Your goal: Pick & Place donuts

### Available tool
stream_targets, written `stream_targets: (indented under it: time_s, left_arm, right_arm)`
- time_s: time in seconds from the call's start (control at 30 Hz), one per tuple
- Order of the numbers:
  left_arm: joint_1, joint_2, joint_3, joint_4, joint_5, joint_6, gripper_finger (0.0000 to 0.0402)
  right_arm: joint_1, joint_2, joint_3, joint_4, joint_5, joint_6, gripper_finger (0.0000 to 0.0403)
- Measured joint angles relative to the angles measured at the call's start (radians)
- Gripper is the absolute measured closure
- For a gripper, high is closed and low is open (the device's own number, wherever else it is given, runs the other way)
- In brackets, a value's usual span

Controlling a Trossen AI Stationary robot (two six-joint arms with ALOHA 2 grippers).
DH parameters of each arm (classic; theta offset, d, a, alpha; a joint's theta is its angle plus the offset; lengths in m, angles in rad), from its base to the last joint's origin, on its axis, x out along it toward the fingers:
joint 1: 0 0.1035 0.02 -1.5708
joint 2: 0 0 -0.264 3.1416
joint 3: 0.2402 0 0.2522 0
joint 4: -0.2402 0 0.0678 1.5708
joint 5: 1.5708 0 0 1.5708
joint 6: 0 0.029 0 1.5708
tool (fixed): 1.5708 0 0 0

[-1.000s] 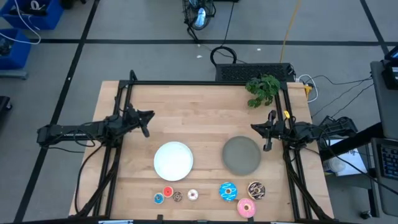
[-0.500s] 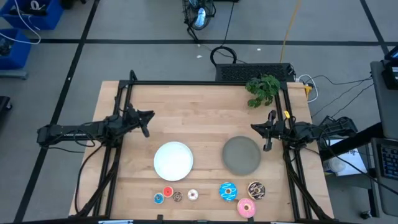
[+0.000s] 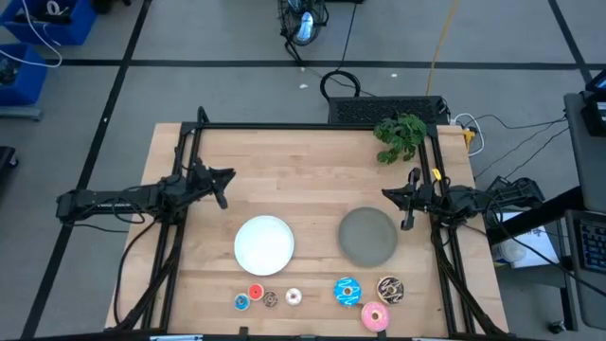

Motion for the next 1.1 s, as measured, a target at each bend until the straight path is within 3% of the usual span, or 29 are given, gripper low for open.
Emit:
stream_targets:
  time_s: [0.2,0.43,0.77,0.93,1.1]
  left_arm:
    - [0.0,0.0,0.0,0.001,0.0,-0.014,0.0339]
    - [0.0,0.0,0.0,-0.003,0.038,-0.28,0.0339]
    - [0.0,0.0,0.0,-0.005,-0.006,-0.301,0.0339]
    - [0.0,0.0,0.0,0.034,0.078,-0.321,0.0339]
    - [-0.038,0.016,0.11,0.068,0.328,-0.271,0.0339]
  right_arm:
    - [0.0,0.0,0.0,0.0,0.0,0.0,0.0403]
    - [0.0,0.0,0.0,0.0,0.0,0.0,0.0403]
    - [0.0,0.0,0.0,0.001,0.0,0.0,0.0403]
    - [0.002,0.0,0.0,0.0,-0.001,0.0,0.0403]
    - [0.002,0.0,0.0,0.0,-0.001,0.001,0.0403]
